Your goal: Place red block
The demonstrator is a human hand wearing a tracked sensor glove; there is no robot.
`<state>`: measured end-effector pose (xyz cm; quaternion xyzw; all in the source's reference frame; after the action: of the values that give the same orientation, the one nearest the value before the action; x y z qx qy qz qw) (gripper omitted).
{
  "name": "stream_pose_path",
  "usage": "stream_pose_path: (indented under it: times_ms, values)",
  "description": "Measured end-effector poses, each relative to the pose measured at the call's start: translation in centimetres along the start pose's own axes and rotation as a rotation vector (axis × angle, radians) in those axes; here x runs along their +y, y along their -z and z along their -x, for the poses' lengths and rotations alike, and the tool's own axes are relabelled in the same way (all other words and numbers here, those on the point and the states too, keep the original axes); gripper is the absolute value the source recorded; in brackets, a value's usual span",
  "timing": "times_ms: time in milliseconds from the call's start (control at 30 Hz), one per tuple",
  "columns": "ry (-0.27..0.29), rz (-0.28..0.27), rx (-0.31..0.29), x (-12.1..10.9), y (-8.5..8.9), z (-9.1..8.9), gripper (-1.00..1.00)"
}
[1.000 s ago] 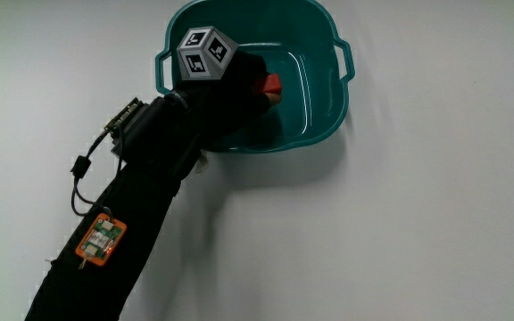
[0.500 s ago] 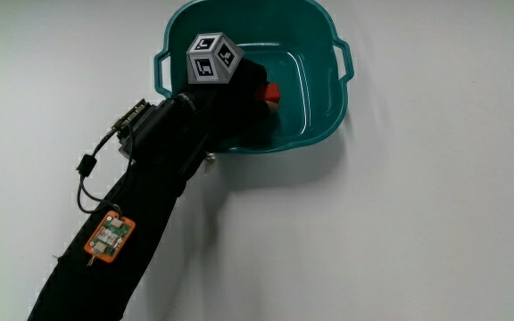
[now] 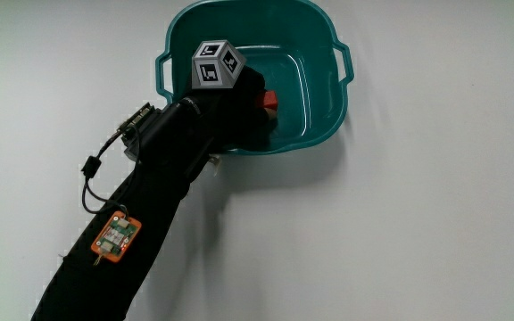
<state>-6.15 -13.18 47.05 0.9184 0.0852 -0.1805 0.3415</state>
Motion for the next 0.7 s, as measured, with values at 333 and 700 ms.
stream_pose_path:
  times_ms: [333,700]
  values:
    - [-0.028,0.029,-0.01,0.37,0.35,0.31,-0.65]
    - [-0.025,0.005,-0.021,-0.23,-0.16,0.11,-0.97]
